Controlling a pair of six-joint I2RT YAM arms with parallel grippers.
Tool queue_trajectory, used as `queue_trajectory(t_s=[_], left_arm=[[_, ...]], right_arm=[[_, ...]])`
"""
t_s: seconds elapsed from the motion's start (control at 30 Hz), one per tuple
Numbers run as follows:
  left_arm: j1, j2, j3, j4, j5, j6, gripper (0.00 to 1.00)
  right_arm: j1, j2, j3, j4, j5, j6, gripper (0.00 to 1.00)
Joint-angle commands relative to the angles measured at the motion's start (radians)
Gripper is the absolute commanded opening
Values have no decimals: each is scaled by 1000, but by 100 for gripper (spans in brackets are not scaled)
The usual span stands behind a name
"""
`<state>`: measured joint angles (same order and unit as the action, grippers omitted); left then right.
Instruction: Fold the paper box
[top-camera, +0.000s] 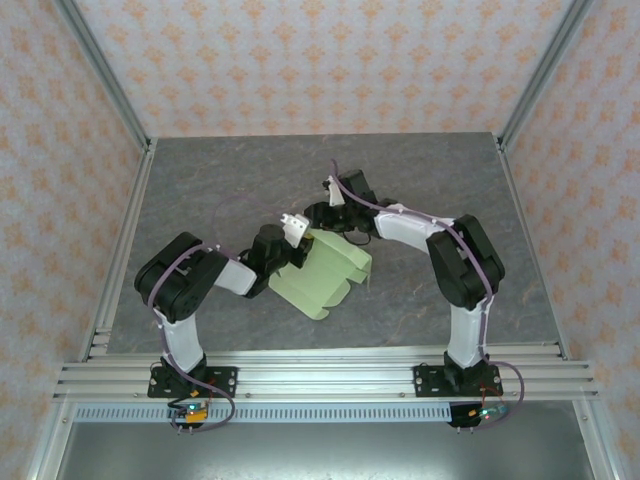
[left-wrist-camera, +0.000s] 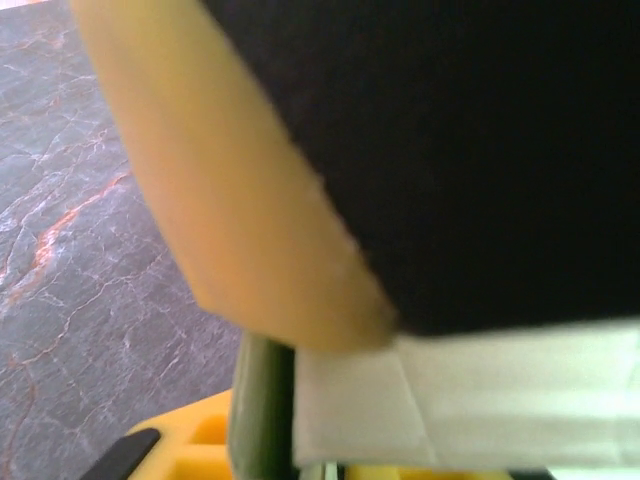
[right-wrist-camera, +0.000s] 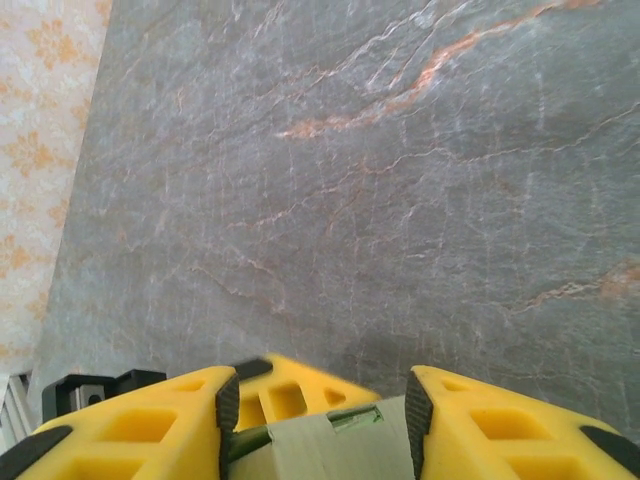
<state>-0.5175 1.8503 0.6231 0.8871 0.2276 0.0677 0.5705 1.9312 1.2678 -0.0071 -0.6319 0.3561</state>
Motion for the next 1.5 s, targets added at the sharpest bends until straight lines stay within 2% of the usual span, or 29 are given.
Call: queue_trajectory(t_s=[0.0, 0.03, 0.1, 0.23, 0.37, 0.5, 0.63, 0.73, 0.83, 0.93, 1.03, 1.2, 1.37, 1.47], left_arm=[[-32, 33, 54, -39, -32, 20, 5], [-37, 34, 56, -43, -30, 25, 1], [-44, 34, 40, -18, -32, 36, 0], [-54, 23, 28, -38, -125, 49, 0], [-49, -10, 23, -63, -99, 23, 0], [-13, -69, 38, -138, -44, -61, 0], [28, -143, 47, -220, -31, -112, 0], [82, -194, 42, -253, 9, -183, 0], [156, -234, 50, -289, 94, -266, 0], [191, -241, 96, -371, 166, -282, 0], [202, -232, 121, -387, 221, -303, 0], [201, -224, 130, -373, 267, -305, 0], [202, -206, 142, -376, 279, -304, 0], [202, -200, 153, -393, 273, -304, 0]], right_arm=[[9, -1, -93, -28, 91, 57, 48], [9, -20, -113, 5, 97, 71, 48], [7, -69, -172, 101, 108, 86, 50], [-15, -222, -331, 363, 124, 62, 55], [-85, -421, -480, 503, 123, -59, 58], [-144, -658, -602, 462, 39, -375, 61], [-158, -837, -628, 230, 84, -660, 63], [-206, -846, -593, 60, 68, -764, 60], [-266, -824, -558, -4, -52, -753, 59], [-271, -785, -540, -13, -87, -793, 59], [-272, -710, -512, -15, -135, -860, 59], [-255, -597, -426, -5, -199, -879, 57], [-227, -517, -328, -93, -312, -979, 52], [-206, -495, -311, -89, -329, -982, 50]])
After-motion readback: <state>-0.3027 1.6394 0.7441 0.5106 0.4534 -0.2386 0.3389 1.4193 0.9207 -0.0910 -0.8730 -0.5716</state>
